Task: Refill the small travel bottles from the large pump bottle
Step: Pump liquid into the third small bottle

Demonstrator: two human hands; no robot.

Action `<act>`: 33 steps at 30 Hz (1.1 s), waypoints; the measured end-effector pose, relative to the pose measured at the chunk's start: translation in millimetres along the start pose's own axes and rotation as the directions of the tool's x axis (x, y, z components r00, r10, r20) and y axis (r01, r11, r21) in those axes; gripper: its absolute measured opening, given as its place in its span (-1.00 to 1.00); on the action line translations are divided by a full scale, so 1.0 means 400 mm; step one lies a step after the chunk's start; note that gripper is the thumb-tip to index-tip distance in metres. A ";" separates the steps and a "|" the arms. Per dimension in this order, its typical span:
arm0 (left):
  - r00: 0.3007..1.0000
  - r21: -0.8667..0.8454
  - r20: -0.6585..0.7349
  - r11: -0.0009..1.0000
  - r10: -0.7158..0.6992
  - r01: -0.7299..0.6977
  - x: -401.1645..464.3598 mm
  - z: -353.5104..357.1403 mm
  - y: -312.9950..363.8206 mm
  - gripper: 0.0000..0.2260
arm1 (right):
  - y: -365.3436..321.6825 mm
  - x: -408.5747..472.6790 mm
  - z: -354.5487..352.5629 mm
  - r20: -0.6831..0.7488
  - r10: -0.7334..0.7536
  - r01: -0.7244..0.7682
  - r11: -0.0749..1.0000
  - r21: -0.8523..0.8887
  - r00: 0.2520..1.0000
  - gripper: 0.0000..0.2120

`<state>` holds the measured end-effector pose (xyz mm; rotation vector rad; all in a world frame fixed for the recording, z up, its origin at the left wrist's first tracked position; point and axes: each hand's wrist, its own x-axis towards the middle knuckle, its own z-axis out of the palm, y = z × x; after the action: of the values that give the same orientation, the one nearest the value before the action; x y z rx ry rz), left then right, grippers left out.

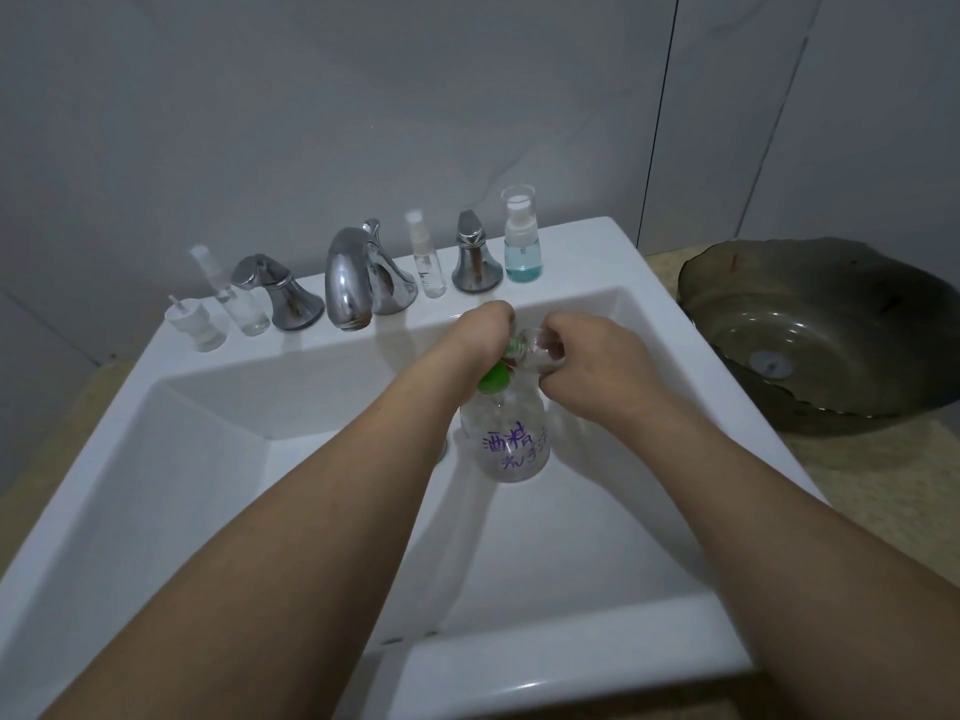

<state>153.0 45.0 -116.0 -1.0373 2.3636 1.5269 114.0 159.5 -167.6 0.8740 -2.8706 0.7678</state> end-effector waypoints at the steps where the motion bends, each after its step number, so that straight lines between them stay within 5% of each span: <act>1: 1.000 0.003 0.002 1.000 -0.002 0.002 -0.004 -0.004 0.001 -0.85 | -0.002 -0.001 0.000 -0.002 -0.002 0.002 1.000 0.000 1.000 -0.78; 16: 0.998 0.111 -0.053 0.994 0.023 -0.017 -0.045 -0.007 0.037 -0.72 | -0.002 -0.001 -0.008 -0.051 -0.012 0.015 0.998 0.058 0.999 -0.80; 33: 0.998 -0.030 -0.059 0.999 0.024 -0.026 -0.018 0.007 0.013 -0.77 | 0.000 -0.004 -0.007 -0.009 -0.003 0.004 0.999 0.048 1.000 -0.76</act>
<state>154.7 52.2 -110.0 -1.0774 2.4086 1.5673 115.0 161.6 -165.6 0.8782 -2.8534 0.8420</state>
